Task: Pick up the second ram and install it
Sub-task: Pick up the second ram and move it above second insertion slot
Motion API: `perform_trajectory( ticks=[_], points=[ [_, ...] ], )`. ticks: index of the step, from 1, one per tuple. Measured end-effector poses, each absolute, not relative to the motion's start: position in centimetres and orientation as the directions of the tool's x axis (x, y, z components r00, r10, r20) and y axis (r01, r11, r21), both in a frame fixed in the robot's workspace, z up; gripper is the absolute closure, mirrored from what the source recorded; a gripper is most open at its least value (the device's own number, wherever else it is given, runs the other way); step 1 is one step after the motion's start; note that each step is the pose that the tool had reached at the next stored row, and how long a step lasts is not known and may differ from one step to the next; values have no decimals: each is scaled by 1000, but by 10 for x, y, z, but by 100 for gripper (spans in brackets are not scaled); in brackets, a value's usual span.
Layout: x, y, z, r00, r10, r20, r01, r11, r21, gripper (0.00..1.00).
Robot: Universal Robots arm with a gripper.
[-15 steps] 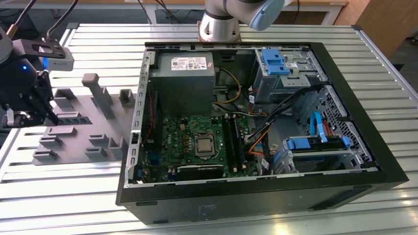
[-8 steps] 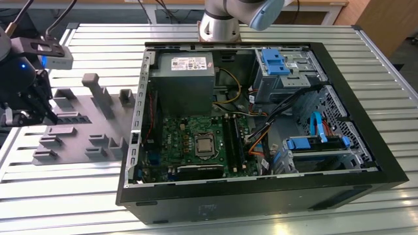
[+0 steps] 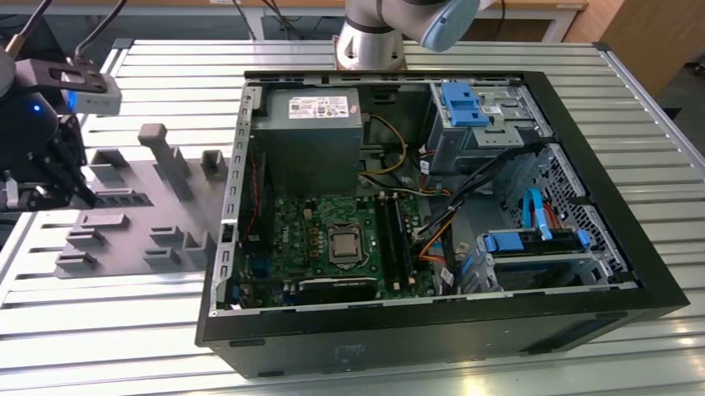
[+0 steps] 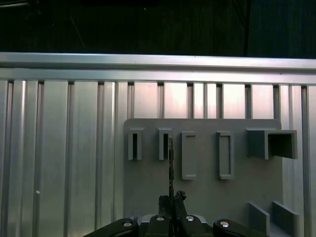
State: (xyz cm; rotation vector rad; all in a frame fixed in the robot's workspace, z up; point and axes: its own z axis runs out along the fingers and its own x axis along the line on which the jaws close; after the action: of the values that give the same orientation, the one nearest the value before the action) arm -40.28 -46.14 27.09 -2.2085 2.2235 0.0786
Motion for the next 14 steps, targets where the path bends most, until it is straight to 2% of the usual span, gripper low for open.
perform_trajectory(
  ticks=[14],
  points=[
    [-403, -461, 280, -7, -999, -40, -1000, 6, 31, 86]
  ],
)
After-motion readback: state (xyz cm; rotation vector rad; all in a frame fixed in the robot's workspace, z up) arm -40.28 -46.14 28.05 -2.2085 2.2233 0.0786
